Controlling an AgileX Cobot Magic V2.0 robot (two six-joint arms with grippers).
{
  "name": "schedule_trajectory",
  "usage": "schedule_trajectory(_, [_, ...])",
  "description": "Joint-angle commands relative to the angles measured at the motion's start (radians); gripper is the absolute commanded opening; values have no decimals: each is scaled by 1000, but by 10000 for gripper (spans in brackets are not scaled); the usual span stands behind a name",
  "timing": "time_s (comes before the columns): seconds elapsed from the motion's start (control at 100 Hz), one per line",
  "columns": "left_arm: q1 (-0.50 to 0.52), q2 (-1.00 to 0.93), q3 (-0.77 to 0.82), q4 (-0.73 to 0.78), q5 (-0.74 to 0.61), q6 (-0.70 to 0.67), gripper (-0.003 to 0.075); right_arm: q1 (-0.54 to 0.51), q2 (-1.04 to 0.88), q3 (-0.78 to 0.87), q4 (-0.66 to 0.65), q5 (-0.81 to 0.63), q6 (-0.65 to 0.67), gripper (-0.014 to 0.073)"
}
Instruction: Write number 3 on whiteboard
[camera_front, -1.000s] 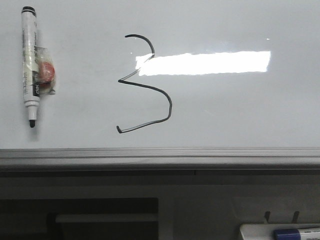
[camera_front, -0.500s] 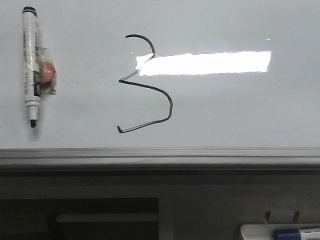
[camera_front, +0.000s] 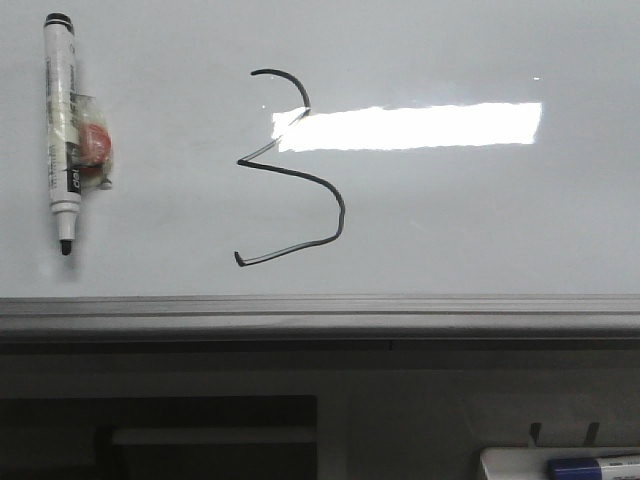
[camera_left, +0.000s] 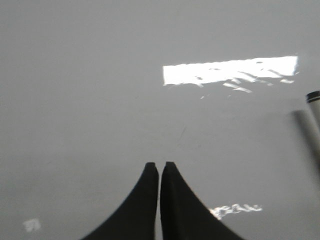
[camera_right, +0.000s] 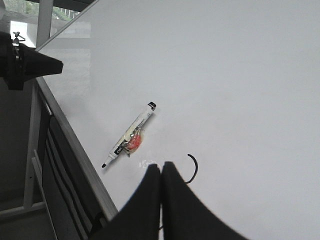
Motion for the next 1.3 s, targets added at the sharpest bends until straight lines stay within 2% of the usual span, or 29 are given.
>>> schedule_trajectory(0.0, [55, -46, 23, 2, -31, 0, -20, -7, 4, -23, -1, -73, -5, -49])
schedule_trajectory(0.21, [89, -123, 172, 2, -21, 0, -21, -7, 4, -23, -1, -73, -5, -49])
schedule_trajectory(0.27, [89, -123, 168, 3, 94, 0, -20, -7, 4, -23, -1, -73, -5, -49])
schedule_trajectory(1.29, [89, -123, 170, 23, 84, 0, -21, -7, 4, -23, -1, -73, -5, -49])
